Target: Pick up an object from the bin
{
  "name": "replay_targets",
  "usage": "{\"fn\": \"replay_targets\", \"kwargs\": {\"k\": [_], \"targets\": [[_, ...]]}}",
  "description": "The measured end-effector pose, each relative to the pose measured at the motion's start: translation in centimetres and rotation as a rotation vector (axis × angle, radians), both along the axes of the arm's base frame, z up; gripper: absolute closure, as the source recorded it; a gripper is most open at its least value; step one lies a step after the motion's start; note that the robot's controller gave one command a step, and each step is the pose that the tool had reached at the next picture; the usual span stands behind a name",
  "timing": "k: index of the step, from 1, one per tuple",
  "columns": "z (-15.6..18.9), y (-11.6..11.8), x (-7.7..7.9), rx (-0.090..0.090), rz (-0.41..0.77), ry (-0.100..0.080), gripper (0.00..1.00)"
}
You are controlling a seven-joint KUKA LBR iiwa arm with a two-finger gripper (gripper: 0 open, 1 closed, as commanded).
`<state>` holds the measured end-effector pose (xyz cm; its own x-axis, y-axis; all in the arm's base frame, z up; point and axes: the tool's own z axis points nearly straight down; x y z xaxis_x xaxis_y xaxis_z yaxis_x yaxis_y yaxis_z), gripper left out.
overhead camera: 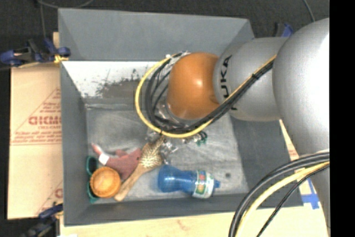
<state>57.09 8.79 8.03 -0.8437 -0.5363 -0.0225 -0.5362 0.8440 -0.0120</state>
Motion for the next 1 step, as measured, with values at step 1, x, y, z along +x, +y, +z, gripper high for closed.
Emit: {"fn": "replay_targets", "kwargs": {"k": [1], "targets": [[0.0, 0.0, 0.0, 0.0, 0.0, 0.0, 1.0]]}}
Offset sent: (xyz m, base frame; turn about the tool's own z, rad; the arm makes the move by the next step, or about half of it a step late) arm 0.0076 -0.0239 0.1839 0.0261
